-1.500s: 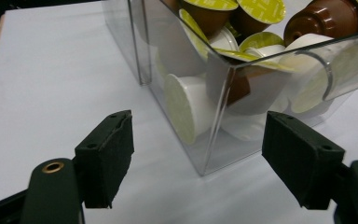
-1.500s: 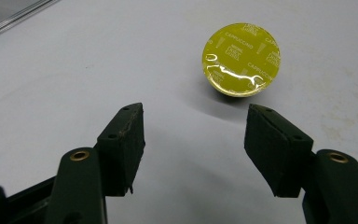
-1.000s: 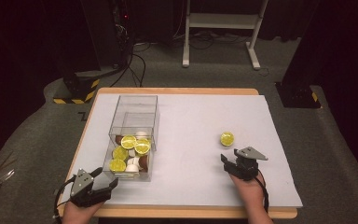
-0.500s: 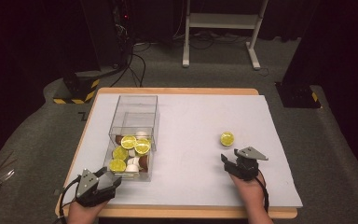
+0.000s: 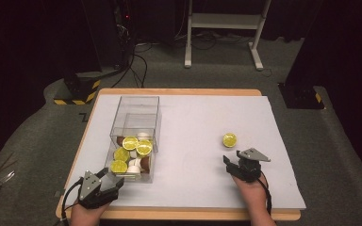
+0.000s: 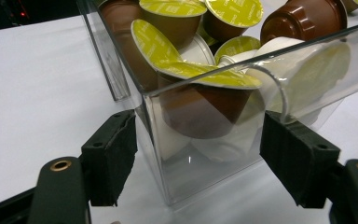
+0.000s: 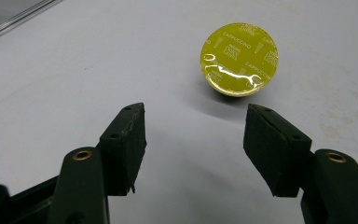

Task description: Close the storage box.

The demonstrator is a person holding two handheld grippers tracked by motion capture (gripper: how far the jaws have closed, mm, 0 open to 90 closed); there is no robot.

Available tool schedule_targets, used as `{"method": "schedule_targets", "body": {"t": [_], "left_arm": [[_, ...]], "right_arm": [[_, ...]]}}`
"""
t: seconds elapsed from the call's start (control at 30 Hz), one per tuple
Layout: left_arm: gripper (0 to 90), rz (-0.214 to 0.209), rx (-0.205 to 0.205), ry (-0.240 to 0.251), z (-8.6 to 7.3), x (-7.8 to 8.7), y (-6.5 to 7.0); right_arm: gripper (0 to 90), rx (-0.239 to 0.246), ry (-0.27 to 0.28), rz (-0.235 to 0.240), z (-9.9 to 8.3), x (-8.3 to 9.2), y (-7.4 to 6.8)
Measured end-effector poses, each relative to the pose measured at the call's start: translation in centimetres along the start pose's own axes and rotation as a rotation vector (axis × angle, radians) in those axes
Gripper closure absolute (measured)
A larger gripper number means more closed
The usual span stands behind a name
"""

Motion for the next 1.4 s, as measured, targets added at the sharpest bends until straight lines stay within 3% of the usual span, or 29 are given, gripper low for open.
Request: {"method": "schedule_targets", "body": {"t": [0.13,0.7,1.1,1.4], "left_arm": [[29.2,0.001,0.019,0.023,0.3,-0.1,0.0],[29.4,0.028,0.013,0.024,0.9,-1.1,-0.2],[27.5,0.025,0.035,0.044,1.5,-1.8,-0.3],[26.5,0.034,0.021,0.053,1.8,-2.3,-0.2]], "right_arm": [[39.1,-0.003,0.001,0.001,0.0,0.0,0.0],[39.1,0.006,0.005,-0.001,0.0,0.0,0.1],[38.9,0.003,0.003,-0.006,0.0,0.1,0.2],[39.0,0.004,0.005,-0.006,0.0,0.1,0.2]]}}
Point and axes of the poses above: each handheld gripper's, and its own axes: x roughly backward along the jaws, z roughly out of its top, y roughly to its right, the point moved 6 cm from there along -x, roughly forward along the jaws, and after that the axes turned 14 degrees about -y, right-handed, at the moved point
